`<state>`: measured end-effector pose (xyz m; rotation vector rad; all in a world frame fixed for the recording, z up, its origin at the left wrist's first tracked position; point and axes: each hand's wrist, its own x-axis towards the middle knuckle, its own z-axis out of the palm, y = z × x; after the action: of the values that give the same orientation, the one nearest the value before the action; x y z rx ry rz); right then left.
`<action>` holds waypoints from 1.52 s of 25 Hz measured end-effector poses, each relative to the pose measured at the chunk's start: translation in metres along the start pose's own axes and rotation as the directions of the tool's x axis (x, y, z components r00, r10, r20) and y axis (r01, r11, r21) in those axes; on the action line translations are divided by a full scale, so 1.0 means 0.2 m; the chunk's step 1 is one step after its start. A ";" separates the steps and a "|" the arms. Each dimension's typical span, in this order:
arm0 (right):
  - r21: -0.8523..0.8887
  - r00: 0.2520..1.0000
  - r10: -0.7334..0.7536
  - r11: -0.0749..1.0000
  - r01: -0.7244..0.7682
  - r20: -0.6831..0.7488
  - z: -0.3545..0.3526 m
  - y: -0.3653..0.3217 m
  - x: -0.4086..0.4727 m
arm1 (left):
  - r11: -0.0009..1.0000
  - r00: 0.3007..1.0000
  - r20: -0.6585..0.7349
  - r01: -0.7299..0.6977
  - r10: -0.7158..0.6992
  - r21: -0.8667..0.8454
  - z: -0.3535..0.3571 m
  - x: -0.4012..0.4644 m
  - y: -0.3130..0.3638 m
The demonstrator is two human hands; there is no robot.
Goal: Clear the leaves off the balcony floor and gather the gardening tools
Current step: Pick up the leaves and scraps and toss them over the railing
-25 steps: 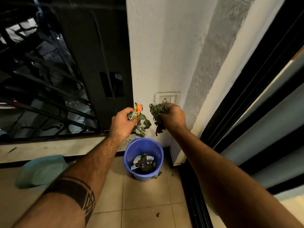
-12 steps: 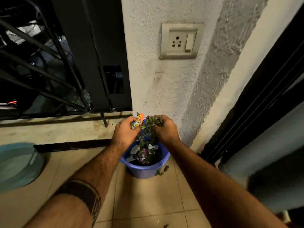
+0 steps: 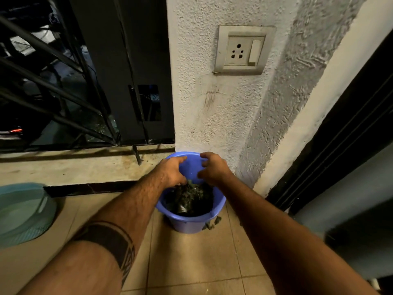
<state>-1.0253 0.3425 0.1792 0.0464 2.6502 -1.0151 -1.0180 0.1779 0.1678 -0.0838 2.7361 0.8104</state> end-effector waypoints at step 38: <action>-0.258 0.719 -0.694 0.690 0.677 0.030 -2.07 -2.98 -2.12 | 0.962 0.728 -0.673 0.256 -0.129 0.093 -3.36 -2.64 1.20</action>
<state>-0.8138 0.1998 0.9797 -1.0723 2.8816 -0.8421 -0.7165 0.0034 0.9842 -0.7507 3.3630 0.5289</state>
